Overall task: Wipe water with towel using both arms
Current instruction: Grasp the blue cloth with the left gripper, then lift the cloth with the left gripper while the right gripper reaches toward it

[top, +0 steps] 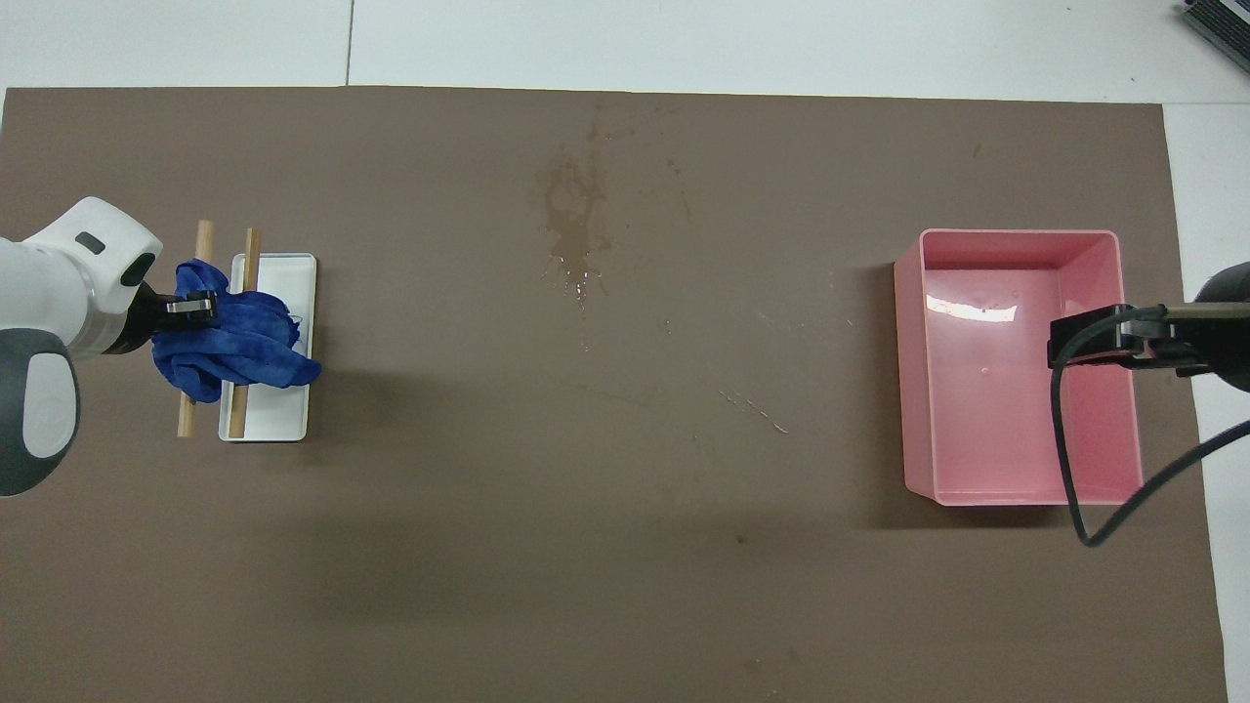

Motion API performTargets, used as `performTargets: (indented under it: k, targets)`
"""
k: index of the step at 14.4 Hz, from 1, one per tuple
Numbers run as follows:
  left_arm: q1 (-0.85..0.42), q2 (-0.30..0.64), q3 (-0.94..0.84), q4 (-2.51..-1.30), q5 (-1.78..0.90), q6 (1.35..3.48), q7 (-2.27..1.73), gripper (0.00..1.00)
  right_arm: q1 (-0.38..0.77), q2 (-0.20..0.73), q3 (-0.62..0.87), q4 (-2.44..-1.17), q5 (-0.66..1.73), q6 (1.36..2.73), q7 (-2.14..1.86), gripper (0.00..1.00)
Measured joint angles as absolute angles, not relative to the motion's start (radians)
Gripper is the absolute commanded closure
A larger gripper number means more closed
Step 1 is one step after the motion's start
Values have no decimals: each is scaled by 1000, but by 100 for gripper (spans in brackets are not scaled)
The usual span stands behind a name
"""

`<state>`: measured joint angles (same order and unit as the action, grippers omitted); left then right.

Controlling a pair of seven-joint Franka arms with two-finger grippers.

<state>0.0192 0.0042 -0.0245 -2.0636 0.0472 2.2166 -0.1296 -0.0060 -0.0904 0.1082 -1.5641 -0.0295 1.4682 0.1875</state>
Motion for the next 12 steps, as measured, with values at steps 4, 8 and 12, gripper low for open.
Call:
performTargets:
  k: [4,8,12]
  targets:
    - [19,19,-26,-1943,29,2023,-139,100,-6,-90,108,-1564,-30,1468,187,0]
    - [19,35,-26,-1787,-114,1820,-280,100,-6,-91,108,-1564,-29,1475,187,0]
    - [18,29,-32,-1758,-255,1749,-490,100,8,-91,112,-1564,18,1475,216,0]
